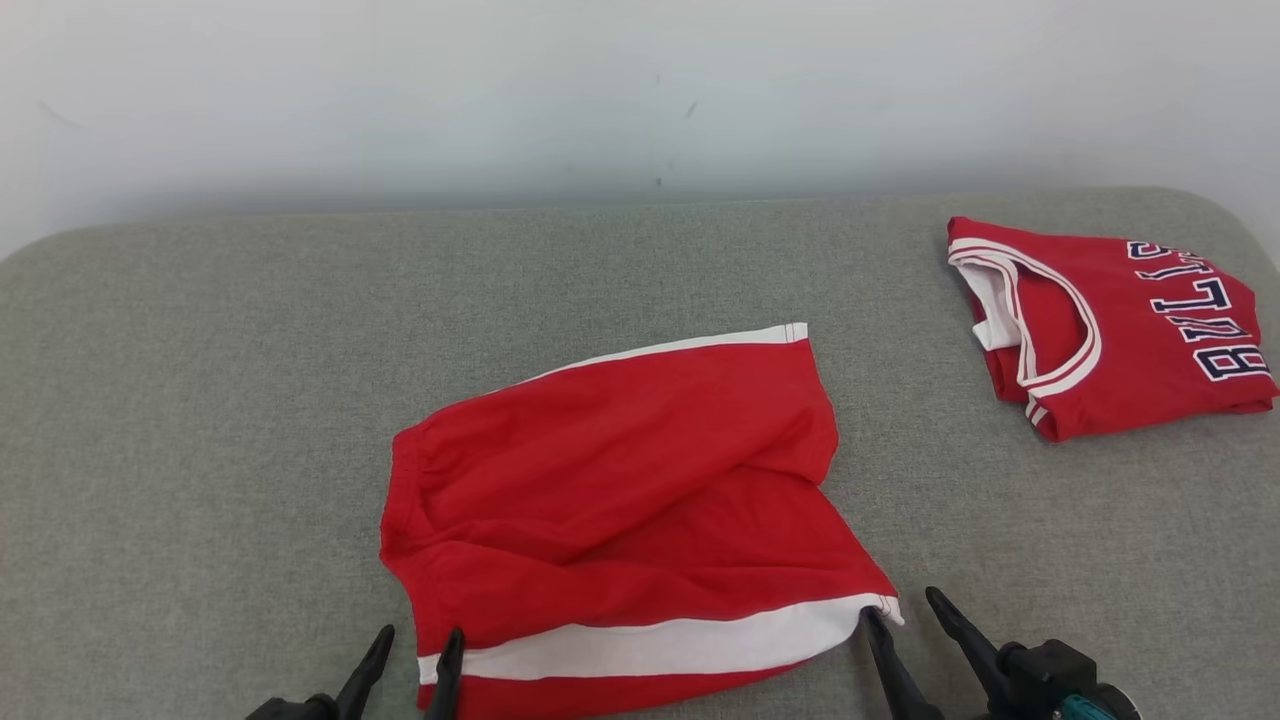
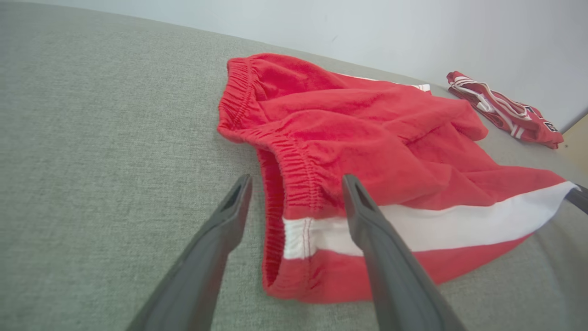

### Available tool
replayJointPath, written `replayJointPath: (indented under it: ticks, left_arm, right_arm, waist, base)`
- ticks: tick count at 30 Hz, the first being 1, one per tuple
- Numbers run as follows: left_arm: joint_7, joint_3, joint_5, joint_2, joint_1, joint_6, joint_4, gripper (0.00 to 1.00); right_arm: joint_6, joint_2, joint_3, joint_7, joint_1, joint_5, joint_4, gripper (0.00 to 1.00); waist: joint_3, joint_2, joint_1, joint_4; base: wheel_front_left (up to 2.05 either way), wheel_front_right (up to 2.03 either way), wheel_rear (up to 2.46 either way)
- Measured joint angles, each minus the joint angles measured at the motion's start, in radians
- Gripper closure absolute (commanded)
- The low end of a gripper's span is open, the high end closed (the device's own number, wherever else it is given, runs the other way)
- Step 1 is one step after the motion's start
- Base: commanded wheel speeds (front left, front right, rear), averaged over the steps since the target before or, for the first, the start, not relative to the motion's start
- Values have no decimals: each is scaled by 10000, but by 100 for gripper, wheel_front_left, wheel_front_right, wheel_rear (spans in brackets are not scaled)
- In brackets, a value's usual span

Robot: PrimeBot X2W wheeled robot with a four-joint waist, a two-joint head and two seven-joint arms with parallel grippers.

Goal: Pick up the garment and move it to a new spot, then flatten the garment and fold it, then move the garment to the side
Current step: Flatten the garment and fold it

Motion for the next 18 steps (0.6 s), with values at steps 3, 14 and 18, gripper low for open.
replayJointPath:
  ticks: [3,14,18]
  left_arm:
    - [2,33,19,-19,3,0,-96,0]
    - [2,-454,-188,-59,-49,0,334,22]
    - [2,-652,-447,-90,-180,0,648,100]
  right_arm:
    - [0,-98,-10,0,112,0,-119,0]
    - [0,-188,395,0,-41,109,104,56]
    - [0,-134,449,2,-169,115,188,100]
  waist:
    - [52,0,1,24]
    - [179,0,2,54]
    - [124,0,2,77]
  base:
    - [0,0,0]
    - [0,0,0]
    - [0,0,0]
